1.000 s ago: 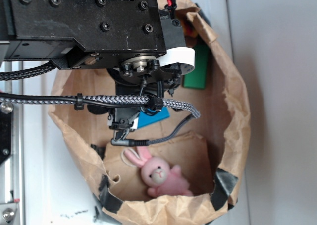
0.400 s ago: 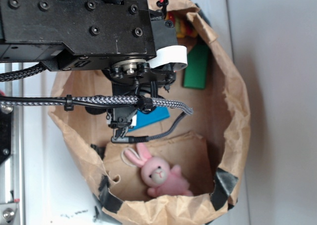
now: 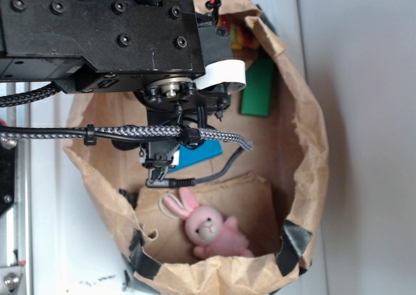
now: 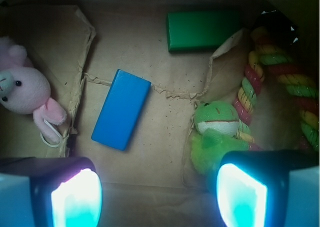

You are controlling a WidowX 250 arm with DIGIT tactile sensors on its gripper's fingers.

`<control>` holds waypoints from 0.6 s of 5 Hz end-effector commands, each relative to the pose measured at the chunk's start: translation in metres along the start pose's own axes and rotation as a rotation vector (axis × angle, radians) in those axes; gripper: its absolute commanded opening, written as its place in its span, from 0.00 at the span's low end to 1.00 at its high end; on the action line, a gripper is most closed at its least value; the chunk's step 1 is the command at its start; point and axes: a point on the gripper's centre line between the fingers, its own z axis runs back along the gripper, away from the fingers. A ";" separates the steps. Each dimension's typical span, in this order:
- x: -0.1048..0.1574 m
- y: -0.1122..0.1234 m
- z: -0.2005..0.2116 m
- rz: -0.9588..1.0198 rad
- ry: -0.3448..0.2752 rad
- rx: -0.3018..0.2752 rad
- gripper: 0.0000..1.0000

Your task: Grab the green animal.

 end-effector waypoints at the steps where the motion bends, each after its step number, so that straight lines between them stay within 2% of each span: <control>1: 0.018 0.010 -0.010 -0.034 -0.077 0.029 1.00; 3: 0.014 0.015 -0.026 -0.050 -0.071 0.053 1.00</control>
